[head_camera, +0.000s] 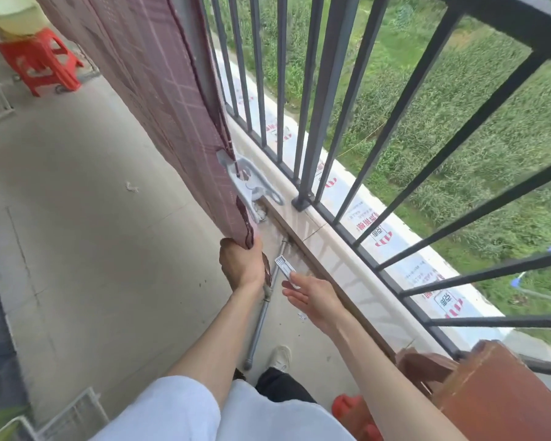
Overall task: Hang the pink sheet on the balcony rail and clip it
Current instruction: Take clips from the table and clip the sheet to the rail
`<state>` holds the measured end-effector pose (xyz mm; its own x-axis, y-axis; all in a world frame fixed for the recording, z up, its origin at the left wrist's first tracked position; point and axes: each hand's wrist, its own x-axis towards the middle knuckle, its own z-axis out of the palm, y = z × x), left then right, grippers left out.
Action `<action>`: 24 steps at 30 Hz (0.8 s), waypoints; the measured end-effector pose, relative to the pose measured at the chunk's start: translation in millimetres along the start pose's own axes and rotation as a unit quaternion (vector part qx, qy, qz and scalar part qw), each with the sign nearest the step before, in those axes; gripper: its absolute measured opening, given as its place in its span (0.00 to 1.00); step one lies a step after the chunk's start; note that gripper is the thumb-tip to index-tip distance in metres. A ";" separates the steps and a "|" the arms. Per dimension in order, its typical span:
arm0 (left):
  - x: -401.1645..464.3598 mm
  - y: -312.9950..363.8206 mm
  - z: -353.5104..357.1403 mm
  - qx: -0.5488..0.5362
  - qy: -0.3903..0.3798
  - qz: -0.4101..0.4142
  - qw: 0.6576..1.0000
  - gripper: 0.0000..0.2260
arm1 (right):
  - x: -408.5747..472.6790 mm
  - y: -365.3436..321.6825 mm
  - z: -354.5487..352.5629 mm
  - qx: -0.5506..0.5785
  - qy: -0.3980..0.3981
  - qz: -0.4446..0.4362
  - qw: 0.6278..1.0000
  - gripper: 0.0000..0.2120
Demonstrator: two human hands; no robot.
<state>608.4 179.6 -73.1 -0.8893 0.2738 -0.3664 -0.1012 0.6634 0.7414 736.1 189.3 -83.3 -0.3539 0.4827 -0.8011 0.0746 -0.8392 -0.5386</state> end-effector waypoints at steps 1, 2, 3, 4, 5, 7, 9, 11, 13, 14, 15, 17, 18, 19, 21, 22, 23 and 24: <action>0.7 -0.1 -1.1 0.004 0.003 0.001 1.000 0.19 | 0.9 0.1 -0.6 0.000 0.000 -0.002 1.000 0.05; 1.2 -0.2 -2.5 0.011 0.005 0.006 1.000 0.20 | 1.5 0.0 -2.2 -0.002 0.001 -0.007 1.000 0.05; 3.8 -1.0 -5.5 0.018 0.005 0.012 1.000 0.20 | 2.3 0.1 -2.0 -0.003 0.004 -0.013 1.000 0.05; 6.5 -2.2 -7.9 0.026 0.003 0.020 0.999 0.19 | 2.7 -0.1 -2.1 -0.001 0.007 -0.017 1.000 0.06; 8.0 -3.5 -8.4 0.038 0.001 0.031 0.999 0.19 | 1.7 -1.6 -3.7 0.002 0.008 -0.021 1.000 0.06; 10.3 -7.0 -10.2 0.056 -0.004 0.039 0.998 0.19 | -2.8 -3.3 -6.1 -0.004 0.013 -0.023 1.000 0.06; -11.3 -6.8 -10.1 0.071 -0.006 0.049 0.996 0.19 | -18.3 -0.4 -23.4 -0.009 0.014 -0.018 1.000 0.07; -55.8 -7.2 -14.8 0.080 -0.001 0.057 0.995 0.19 | -49.1 10.7 -48.9 -0.015 -0.001 -0.015 1.000 0.06; -79.9 -14.0 -23.1 0.075 0.006 0.058 0.995 0.18 | -68.2 25.4 -55.7 -0.018 -0.007 -0.013 1.000 0.06; -86.0 -17.0 -26.0 0.070 0.012 0.057 0.996 0.18 | -73.8 30.4 -56.0 -0.018 -0.008 -0.011 1.000 0.06; -90.0 -19.7 -28.9 0.066 0.019 0.058 0.996 0.18 | -78.4 34.4 -55.6 -0.017 -0.011 -0.010 1.000 0.06; -96.1 -22.2 -31.2 0.066 0.031 0.066 0.995 0.17 | -82.9 39.7 -55.4 -0.015 -0.016 -0.011 1.000 0.05; -100.7 -22.8 -34.1 0.066 0.035 0.073 0.995 0.16 | -86.9 42.3 -54.9 -0.014 -0.019 -0.013 1.000 0.05; -105.8 -22.8 -37.7 0.068 0.038 0.082 0.994 0.15 | -92.0 44.5 -53.7 -0.012 -0.023 -0.016 1.000 0.05; -112.8 -19.5 -40.0 0.064 0.041 0.090 0.993 0.14 | -95.6 45.2 -54.0 -0.010 -0.028 -0.020 0.999 0.04; -116.4 -16.7 -40.7 0.052 0.043 0.087 0.994 0.14 | -97.7 43.4 -54.5 -0.011 -0.029 -0.019 0.999 0.03; -120.5 -14.7 -43.0 0.038 0.044 0.081 0.995 0.13 | -100.7 42.5 -54.5 -0.012 -0.028 -0.018 0.999 0.03; -123.5 -13.3 -45.6 0.026 0.044 0.075 0.996 0.13 | -101.9 42.4 -54.3 -0.013 -0.025 -0.015 0.999 0.03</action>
<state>699.2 105.1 -12.0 -0.9282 0.3128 -0.2014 0.0570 0.6546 0.7538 826.0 118.1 -38.6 -0.4024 0.4943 -0.7706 0.0865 -0.8174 -0.5695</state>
